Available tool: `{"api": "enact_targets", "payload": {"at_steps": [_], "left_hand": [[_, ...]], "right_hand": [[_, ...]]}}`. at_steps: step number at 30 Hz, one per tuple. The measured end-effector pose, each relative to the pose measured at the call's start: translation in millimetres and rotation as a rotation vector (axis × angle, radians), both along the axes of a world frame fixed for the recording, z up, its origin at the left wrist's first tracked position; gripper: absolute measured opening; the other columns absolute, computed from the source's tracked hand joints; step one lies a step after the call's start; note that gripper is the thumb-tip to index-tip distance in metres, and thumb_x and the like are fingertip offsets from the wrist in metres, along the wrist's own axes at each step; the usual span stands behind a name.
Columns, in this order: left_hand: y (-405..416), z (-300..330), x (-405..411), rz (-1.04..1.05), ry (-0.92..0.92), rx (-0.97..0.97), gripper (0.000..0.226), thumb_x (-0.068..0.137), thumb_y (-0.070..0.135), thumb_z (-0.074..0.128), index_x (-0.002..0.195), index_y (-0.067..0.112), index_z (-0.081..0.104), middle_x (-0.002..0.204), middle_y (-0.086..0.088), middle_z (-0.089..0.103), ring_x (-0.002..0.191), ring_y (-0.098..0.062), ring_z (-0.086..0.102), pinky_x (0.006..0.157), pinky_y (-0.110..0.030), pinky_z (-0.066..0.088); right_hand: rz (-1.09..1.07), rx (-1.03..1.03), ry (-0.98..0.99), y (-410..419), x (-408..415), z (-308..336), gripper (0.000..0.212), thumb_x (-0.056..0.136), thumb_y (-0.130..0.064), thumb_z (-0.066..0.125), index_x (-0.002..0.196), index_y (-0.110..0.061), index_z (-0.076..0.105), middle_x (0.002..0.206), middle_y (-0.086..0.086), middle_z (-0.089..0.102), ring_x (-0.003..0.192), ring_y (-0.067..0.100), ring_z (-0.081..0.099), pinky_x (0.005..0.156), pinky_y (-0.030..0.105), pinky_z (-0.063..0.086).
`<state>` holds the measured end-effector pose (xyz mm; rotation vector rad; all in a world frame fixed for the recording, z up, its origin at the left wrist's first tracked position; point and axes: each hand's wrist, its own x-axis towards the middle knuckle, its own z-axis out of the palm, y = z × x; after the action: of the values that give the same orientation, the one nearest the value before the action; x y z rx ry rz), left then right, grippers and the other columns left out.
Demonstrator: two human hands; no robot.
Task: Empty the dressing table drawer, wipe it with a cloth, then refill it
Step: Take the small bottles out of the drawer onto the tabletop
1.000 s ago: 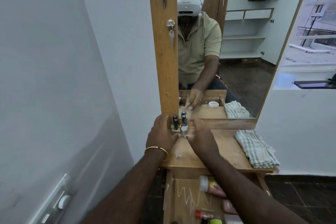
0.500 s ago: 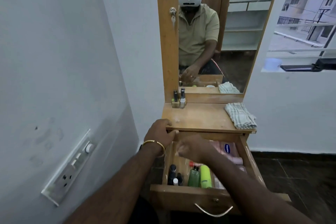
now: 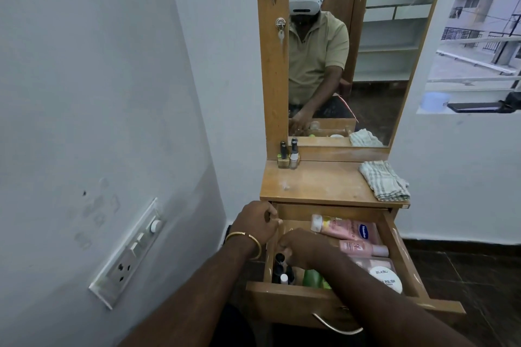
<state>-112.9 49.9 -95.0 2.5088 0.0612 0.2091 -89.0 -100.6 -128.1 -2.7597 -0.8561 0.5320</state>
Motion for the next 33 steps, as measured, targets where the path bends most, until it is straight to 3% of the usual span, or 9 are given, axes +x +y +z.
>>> {"api": "enact_targets", "payload": {"at_steps": [7,12,16,20,22,25,30,33], "left_hand": [[-5,-4,6,-0.035,0.02,-0.051,0.011,0.083,0.023,0.07,0.094,0.023,0.067,0.102,0.006,0.064,0.09,-0.009,0.058,0.074,-0.019,0.041],[-6,-10,6,-0.084,0.075,-0.136,0.027,0.089,0.006,0.055,0.106,0.021,0.069,0.105,0.007,0.067,0.094,-0.006,0.058,0.072,-0.006,0.04],[-11,-11,7,-0.151,0.148,-0.206,0.035,0.083,0.008,0.063,0.116,0.019,0.063,0.107,0.004,0.065,0.091,-0.01,0.061,0.071,-0.013,0.044],[-17,-9,10,-0.17,0.056,-0.196,0.035,0.079,0.015,0.073,0.112,0.019,0.065,0.098,0.004,0.067,0.087,-0.014,0.063,0.074,-0.021,0.048],[-19,-9,12,-0.151,0.009,-0.193,0.03,0.079,0.015,0.074,0.108,0.017,0.066,0.094,0.002,0.067,0.086,-0.016,0.062,0.076,-0.026,0.05],[-16,-10,11,-0.114,-0.008,-0.214,0.026,0.079,0.014,0.076,0.103,0.016,0.066,0.089,0.004,0.065,0.082,-0.014,0.062,0.072,-0.022,0.048],[-8,-16,11,-0.018,-0.018,-0.251,0.02,0.079,0.015,0.077,0.096,0.017,0.067,0.091,0.005,0.069,0.083,-0.009,0.064,0.068,-0.009,0.043],[-6,-21,9,0.003,0.008,-0.25,0.024,0.079,0.02,0.077,0.101,0.015,0.067,0.095,0.003,0.07,0.087,-0.011,0.064,0.07,-0.014,0.044]], "right_hand": [[-0.045,0.058,0.019,-2,1,-7,0.033,0.086,-0.028,0.067,0.119,-0.027,0.062,0.121,-0.003,0.061,0.105,0.015,0.057,0.079,0.03,0.048],[-0.133,0.204,0.062,-18,9,20,0.014,0.093,-0.029,0.056,0.104,-0.023,0.064,0.099,-0.002,0.065,0.079,0.009,0.058,0.071,0.028,0.049],[-0.17,0.301,-0.015,-29,23,55,0.011,0.094,-0.03,0.058,0.103,-0.024,0.058,0.098,-0.001,0.063,0.087,0.015,0.058,0.08,0.036,0.051],[-0.203,0.459,-0.012,-36,28,69,0.011,0.091,-0.031,0.063,0.099,-0.026,0.058,0.094,-0.002,0.063,0.086,0.017,0.058,0.079,0.037,0.05],[-0.217,0.53,-0.006,-37,25,71,0.015,0.091,-0.03,0.065,0.102,-0.024,0.058,0.091,-0.003,0.063,0.083,0.015,0.058,0.076,0.034,0.05],[-0.262,0.595,0.057,-39,19,64,0.027,0.093,-0.025,0.064,0.118,-0.021,0.053,0.091,-0.007,0.061,0.083,0.007,0.058,0.068,0.022,0.045],[-0.205,0.365,0.094,-45,4,26,0.032,0.091,0.0,0.054,0.113,-0.022,0.062,0.108,-0.003,0.059,0.089,0.004,0.054,0.069,0.015,0.044],[-0.076,0.209,0.17,-39,-5,4,0.035,0.083,-0.003,0.068,0.114,-0.019,0.066,0.115,-0.002,0.063,0.096,0.008,0.057,0.075,0.017,0.047]]}}
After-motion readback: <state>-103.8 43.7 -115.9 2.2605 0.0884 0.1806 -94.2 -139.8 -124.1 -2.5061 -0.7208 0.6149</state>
